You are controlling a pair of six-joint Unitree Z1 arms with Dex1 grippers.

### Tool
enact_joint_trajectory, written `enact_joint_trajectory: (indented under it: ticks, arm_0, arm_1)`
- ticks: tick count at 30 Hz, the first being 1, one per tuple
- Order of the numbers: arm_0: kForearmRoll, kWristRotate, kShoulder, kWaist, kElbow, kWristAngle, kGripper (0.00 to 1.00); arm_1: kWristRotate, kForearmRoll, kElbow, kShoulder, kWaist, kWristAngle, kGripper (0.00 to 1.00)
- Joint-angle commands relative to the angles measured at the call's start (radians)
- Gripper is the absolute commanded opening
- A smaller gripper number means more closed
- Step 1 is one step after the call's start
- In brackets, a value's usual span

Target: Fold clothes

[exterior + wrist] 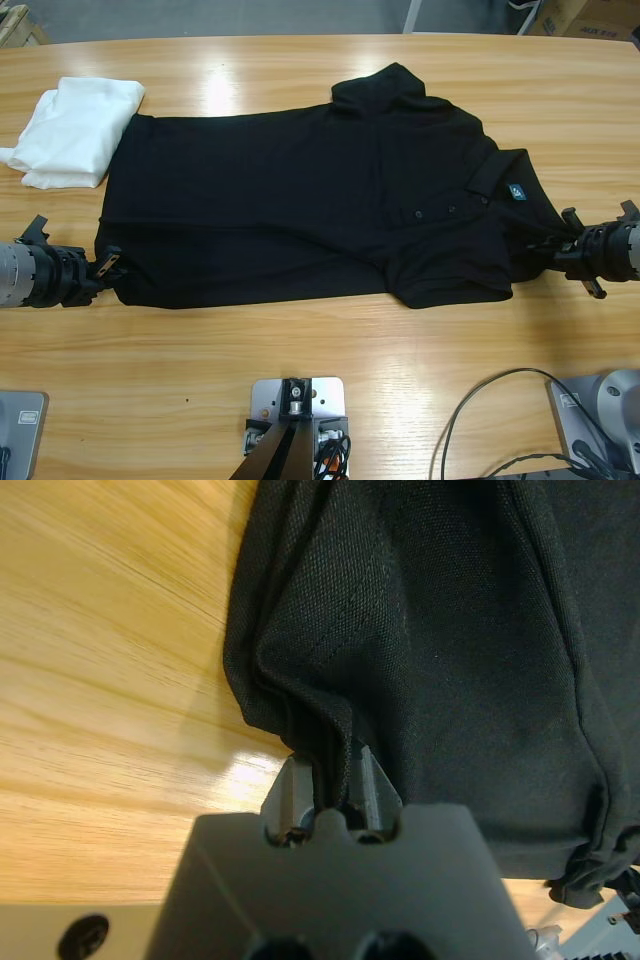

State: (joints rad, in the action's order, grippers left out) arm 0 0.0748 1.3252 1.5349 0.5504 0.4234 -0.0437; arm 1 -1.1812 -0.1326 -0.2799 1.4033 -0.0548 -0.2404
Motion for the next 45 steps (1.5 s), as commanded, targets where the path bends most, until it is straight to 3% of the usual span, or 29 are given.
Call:
enact_joint_trajectory:
  ticks: [1, 9, 19, 28, 40, 41, 42, 43, 44, 45]
  arm_0:
    - [-0.001, 0.012, 0.050, 0.009, -0.050, -0.007, 0.000]
    - [0.010, 0.042, 0.031, 0.032, -0.046, 0.000, 0.000]
    - [0.103, 0.107, 0.000, 0.111, -0.040, 0.053, 0.000]
    - [0.205, 0.094, -0.057, 0.114, -0.043, 0.096, 0.000]
    - [0.204, 0.096, -0.025, 0.114, -0.027, 0.122, 0.000]
    - [0.204, 0.101, -0.021, 0.114, -0.029, 0.136, 0.107]
    - [0.203, 0.106, -0.020, 0.114, -0.026, 0.146, 0.583]
    - [0.203, 0.115, -0.022, 0.114, -0.020, 0.146, 0.916]
    - [0.203, 0.123, -0.025, 0.114, -0.015, 0.146, 0.956]
    - [0.205, 0.133, -0.038, 0.114, -0.014, 0.146, 0.959]
  arm_1:
    - [0.057, 0.004, 0.014, 0.045, 0.009, -0.020, 0.000]
    - [0.098, 0.475, -0.202, -0.069, 0.009, 0.026, 0.000]
    - [0.125, 0.770, -0.293, -0.155, 0.009, 0.033, 0.000]
    - [0.120, 0.919, -0.320, -0.196, 0.041, 0.012, 0.000]
    - [0.101, 1.026, -0.388, -0.189, 0.041, 0.050, 0.000]
    - [0.098, 1.038, -0.403, -0.193, 0.041, 0.067, 0.074]
    - [0.098, 1.041, -0.415, -0.205, 0.041, 0.076, 0.549]
    - [0.098, 1.048, -0.421, -0.211, 0.041, 0.081, 0.893]
    - [0.098, 1.052, -0.421, -0.221, 0.041, 0.082, 0.995]
    - [0.098, 1.056, -0.423, -0.234, 0.041, 0.082, 1.000]
